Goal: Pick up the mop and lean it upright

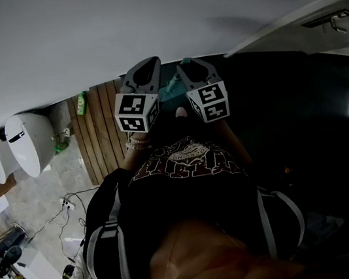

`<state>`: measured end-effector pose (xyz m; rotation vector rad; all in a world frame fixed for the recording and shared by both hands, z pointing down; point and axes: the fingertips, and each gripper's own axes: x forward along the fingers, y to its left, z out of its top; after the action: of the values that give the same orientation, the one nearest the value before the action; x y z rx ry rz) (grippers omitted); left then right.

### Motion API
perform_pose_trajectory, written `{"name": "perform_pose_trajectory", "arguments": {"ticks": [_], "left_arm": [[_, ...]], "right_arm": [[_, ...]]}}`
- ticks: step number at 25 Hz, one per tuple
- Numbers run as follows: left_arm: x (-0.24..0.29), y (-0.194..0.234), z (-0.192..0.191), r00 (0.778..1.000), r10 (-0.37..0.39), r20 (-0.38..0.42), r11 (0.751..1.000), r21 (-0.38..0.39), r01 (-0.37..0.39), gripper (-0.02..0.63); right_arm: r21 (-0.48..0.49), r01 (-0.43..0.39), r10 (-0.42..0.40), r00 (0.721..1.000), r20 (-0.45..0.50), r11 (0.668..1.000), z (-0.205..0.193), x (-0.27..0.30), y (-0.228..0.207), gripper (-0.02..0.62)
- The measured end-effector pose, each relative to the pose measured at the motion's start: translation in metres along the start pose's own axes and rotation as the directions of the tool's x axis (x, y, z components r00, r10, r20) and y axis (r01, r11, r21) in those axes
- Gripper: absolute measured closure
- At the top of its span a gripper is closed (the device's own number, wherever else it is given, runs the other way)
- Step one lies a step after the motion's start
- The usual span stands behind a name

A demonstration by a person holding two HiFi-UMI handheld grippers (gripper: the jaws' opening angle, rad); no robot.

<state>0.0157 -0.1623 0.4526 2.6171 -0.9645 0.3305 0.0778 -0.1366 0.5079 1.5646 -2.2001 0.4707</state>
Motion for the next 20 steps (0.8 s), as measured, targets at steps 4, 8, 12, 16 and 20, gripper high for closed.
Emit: {"name": "perform_pose_trajectory", "arguments": {"ticks": [4,8,12,16,20], "left_arm": [[0.0,0.001,0.0,1.0,0.006,0.001,1.0,0.0,-0.006,0.56],[-0.002,0.003,0.0,1.0,0.01,-0.001,1.0,-0.009,-0.01,0.56],[0.001,0.006,0.0,1.0,0.013,-0.002,1.0,-0.01,-0.013,0.56],[0.003,0.008,-0.001,1.0,0.014,-0.005,1.0,-0.018,-0.014,0.56],[0.002,0.012,-0.002,1.0,0.02,-0.008,0.999,-0.028,-0.021,0.56]], "right_arm": [[0.001,-0.003,0.003,1.0,0.004,1.0,0.0,0.001,0.0,0.485],[-0.001,-0.004,0.004,1.0,0.008,1.0,0.003,0.003,0.002,0.485],[-0.004,-0.009,0.009,1.0,0.005,1.0,0.005,0.008,-0.001,0.485],[-0.006,-0.011,0.011,1.0,0.008,1.0,0.006,0.014,-0.004,0.485],[-0.01,-0.011,0.011,1.0,0.012,1.0,0.01,0.02,-0.004,0.485]]}}
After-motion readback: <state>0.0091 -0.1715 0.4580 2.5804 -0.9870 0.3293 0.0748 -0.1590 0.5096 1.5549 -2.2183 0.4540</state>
